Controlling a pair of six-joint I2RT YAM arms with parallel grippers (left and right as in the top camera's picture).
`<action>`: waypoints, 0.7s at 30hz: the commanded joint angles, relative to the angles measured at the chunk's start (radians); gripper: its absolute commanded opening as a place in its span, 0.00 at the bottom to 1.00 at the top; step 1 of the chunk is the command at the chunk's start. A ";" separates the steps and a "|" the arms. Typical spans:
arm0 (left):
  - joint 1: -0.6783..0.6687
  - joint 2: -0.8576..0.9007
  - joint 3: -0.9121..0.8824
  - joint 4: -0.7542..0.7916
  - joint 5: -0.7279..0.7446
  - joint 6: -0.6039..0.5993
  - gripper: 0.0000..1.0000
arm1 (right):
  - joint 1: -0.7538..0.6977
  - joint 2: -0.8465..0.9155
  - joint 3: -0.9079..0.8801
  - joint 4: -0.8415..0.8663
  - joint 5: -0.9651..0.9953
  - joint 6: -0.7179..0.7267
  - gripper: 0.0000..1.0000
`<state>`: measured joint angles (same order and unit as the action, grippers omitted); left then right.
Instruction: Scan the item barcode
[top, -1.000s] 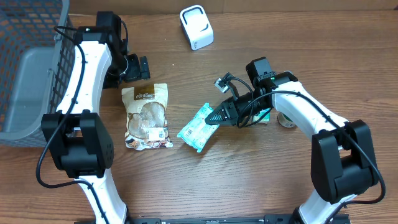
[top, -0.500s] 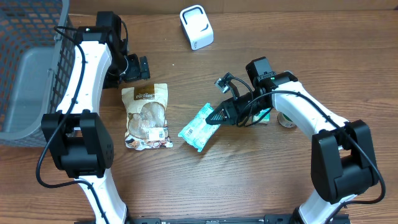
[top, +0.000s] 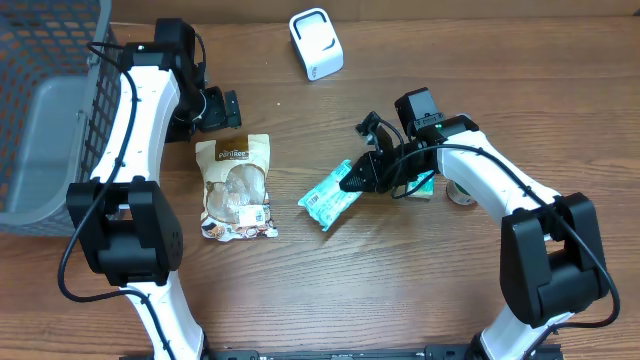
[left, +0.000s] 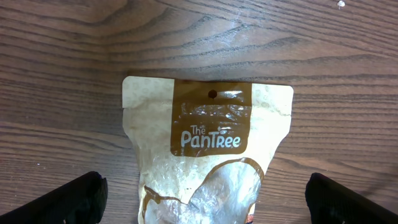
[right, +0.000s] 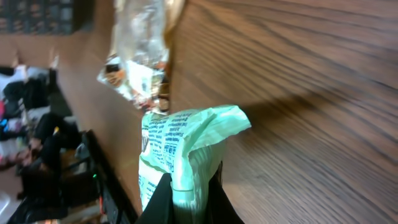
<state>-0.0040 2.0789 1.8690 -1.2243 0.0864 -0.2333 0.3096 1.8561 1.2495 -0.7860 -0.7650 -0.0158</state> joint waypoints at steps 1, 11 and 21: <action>0.004 -0.026 0.017 -0.001 0.015 0.001 1.00 | -0.001 -0.019 0.000 0.006 0.124 0.156 0.04; 0.004 -0.026 0.017 -0.001 0.015 0.001 1.00 | 0.038 -0.014 -0.048 0.106 0.331 0.440 0.04; 0.004 -0.026 0.017 0.000 0.014 0.001 1.00 | 0.088 -0.014 -0.120 0.218 0.406 0.570 0.04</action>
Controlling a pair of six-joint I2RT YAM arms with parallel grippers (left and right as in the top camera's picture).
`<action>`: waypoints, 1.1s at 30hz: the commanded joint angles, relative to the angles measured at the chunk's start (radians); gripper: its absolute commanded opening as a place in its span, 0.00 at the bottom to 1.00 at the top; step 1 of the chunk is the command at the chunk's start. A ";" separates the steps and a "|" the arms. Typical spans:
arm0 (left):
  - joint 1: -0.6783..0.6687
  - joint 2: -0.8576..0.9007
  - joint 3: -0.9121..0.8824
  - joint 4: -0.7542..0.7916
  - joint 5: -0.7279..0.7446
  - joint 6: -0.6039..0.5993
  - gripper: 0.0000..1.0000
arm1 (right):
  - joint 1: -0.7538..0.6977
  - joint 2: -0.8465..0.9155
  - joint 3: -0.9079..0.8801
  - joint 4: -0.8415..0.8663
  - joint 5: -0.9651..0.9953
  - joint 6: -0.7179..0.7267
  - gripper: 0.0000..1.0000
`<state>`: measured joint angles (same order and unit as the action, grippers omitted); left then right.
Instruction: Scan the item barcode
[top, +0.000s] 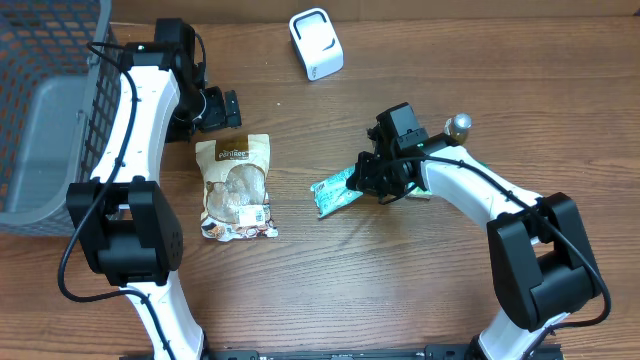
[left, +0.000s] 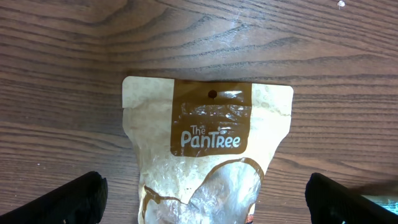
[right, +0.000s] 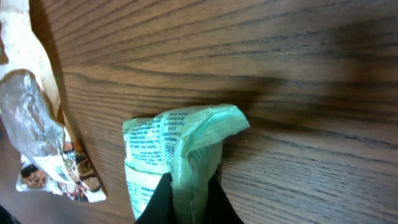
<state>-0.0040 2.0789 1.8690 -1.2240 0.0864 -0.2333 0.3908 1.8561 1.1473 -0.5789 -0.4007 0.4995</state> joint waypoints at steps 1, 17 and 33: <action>0.004 -0.026 0.017 -0.001 0.014 0.001 0.99 | 0.007 -0.014 -0.021 0.015 0.041 0.055 0.05; 0.004 -0.026 0.017 0.002 0.014 0.001 1.00 | 0.008 -0.014 -0.026 0.017 0.042 0.077 0.08; 0.004 -0.026 0.017 0.002 0.014 0.001 1.00 | 0.008 -0.014 -0.028 -0.006 0.042 0.077 0.50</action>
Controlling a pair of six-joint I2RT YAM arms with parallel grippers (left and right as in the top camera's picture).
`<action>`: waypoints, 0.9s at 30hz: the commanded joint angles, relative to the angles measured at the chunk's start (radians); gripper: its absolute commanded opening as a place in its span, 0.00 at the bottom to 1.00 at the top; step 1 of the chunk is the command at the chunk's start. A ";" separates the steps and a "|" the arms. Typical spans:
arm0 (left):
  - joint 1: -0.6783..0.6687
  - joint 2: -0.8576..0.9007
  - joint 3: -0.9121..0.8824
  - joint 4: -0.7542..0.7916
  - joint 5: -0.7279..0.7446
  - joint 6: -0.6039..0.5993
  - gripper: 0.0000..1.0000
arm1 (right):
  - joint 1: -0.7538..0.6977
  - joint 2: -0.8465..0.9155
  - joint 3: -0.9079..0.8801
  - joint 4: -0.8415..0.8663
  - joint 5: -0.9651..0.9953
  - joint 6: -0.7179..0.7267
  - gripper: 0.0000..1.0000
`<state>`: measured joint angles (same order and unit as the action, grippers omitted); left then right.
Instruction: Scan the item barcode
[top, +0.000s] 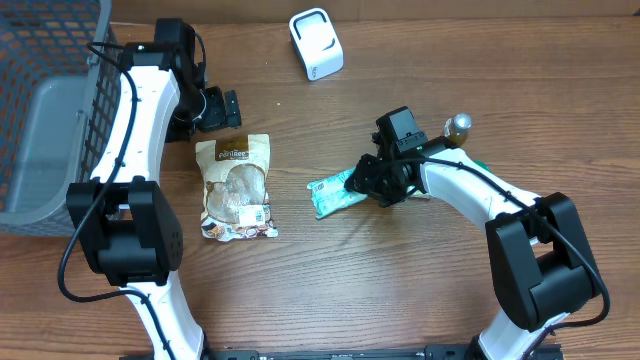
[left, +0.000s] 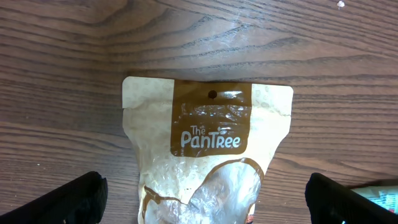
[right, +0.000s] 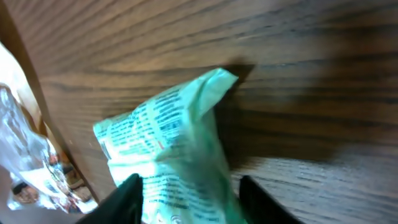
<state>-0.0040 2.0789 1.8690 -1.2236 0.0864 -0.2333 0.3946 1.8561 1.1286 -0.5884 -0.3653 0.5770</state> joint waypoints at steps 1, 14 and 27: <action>0.004 -0.026 0.017 0.001 0.014 0.001 0.99 | 0.005 -0.014 -0.010 0.004 0.006 -0.001 0.57; 0.004 -0.026 0.017 0.001 0.014 0.001 1.00 | 0.005 -0.014 -0.010 0.026 0.085 -0.002 0.88; 0.004 -0.026 0.017 0.001 0.014 0.001 1.00 | 0.014 -0.014 -0.010 0.074 0.102 -0.095 0.52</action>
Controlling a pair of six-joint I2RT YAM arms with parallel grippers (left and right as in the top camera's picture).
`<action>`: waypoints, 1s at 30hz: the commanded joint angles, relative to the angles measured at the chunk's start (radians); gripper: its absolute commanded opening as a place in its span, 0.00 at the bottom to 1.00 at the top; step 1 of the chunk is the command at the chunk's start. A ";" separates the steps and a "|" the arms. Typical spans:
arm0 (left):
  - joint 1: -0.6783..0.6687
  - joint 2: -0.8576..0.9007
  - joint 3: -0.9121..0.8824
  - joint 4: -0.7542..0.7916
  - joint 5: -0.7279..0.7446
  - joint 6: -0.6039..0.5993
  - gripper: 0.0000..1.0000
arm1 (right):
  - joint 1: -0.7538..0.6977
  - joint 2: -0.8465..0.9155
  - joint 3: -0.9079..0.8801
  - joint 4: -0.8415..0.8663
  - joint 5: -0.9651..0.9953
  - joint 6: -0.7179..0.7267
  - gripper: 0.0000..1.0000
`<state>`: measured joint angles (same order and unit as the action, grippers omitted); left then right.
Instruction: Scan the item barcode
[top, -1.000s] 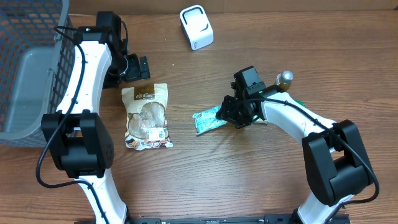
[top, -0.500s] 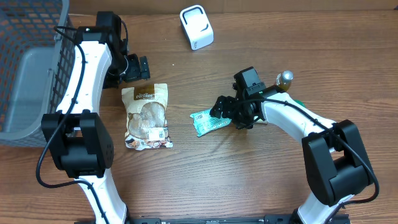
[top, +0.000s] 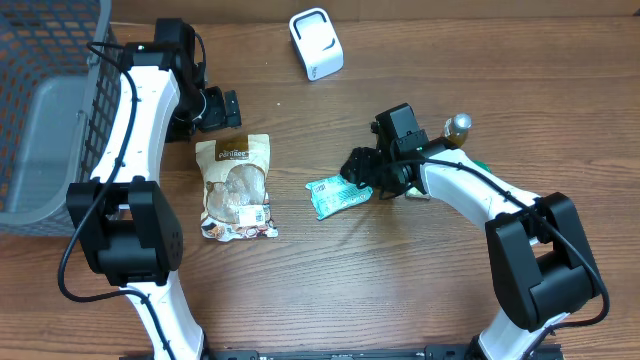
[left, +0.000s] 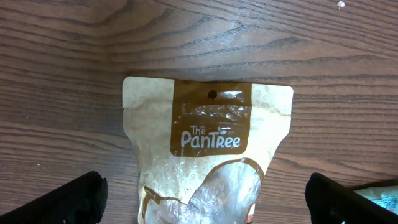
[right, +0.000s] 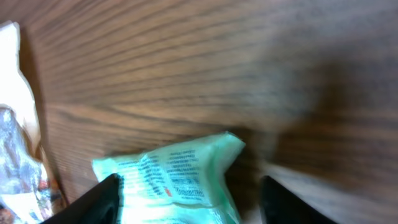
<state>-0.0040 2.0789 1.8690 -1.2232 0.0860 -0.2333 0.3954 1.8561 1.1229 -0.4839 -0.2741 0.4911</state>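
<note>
The green packet (top: 340, 195) lies flat on the wood, its printed side up, and fills the lower part of the right wrist view (right: 177, 180). My right gripper (top: 361, 167) hangs open just behind and above it, the dark fingers (right: 102, 200) standing wide to either side and not touching it. The white barcode scanner (top: 316, 43) stands at the back of the table. My left gripper (top: 216, 108) is open over the top edge of a tan and brown "The PanTree" pouch (left: 208, 137), with nothing between its fingers (left: 68, 202).
A grey mesh basket (top: 45, 110) takes up the far left. A small bottle with a gold cap (top: 459, 124) stands behind the right arm. The PanTree pouch (top: 237, 187) lies left of the green packet.
My right gripper has drawn back a little from the green packet and its fingers stand wider apart. The packet stays flat on the table. The left arm has not moved.
My right gripper first held the green packet tilted above the table, shut on its end. Then the packet was down on the wood, still gripped. Then the jaws were open around it, and now they hang back from it.
</note>
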 joint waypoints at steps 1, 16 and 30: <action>0.004 -0.026 0.017 0.001 0.015 0.001 1.00 | 0.017 -0.014 -0.004 -0.050 0.006 -0.009 0.48; 0.004 -0.026 0.017 0.001 0.015 0.001 1.00 | 0.048 -0.014 -0.004 -0.132 -0.062 0.007 0.68; 0.004 -0.026 0.017 0.001 0.015 0.001 1.00 | 0.041 -0.014 -0.045 -0.052 -0.047 0.098 0.56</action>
<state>-0.0040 2.0789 1.8690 -1.2236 0.0864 -0.2333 0.4400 1.8561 1.1080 -0.5556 -0.3252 0.5549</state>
